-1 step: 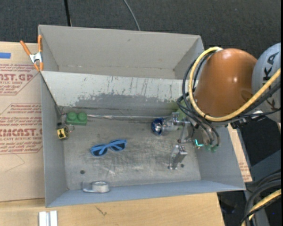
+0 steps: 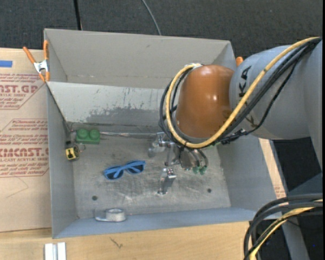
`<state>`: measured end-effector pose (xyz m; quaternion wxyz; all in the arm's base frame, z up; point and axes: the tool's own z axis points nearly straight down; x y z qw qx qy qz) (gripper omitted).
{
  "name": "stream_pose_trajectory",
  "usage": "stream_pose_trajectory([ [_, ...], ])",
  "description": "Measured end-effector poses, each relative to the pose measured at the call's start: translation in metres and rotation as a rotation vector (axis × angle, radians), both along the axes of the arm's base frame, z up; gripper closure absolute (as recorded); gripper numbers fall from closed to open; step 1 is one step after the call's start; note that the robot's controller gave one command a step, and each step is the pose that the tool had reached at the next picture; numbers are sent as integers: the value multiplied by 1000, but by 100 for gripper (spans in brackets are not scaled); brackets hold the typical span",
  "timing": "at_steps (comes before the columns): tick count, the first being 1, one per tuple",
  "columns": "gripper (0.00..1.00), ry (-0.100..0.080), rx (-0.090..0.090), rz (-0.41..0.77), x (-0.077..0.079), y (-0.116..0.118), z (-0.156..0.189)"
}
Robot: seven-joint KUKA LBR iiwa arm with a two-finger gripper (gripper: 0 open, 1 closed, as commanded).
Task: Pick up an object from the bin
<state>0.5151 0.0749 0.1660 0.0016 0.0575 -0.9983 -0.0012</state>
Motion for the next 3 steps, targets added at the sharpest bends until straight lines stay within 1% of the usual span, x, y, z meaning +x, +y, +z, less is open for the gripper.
stream_pose_trajectory([
  [1, 0, -2, 1, -85, 33, 62, -82],
  [2, 100, -4, -1, -89, 34, 58, -77],
  [3, 100, -14, 0, -15, 36, 46, 70],
])
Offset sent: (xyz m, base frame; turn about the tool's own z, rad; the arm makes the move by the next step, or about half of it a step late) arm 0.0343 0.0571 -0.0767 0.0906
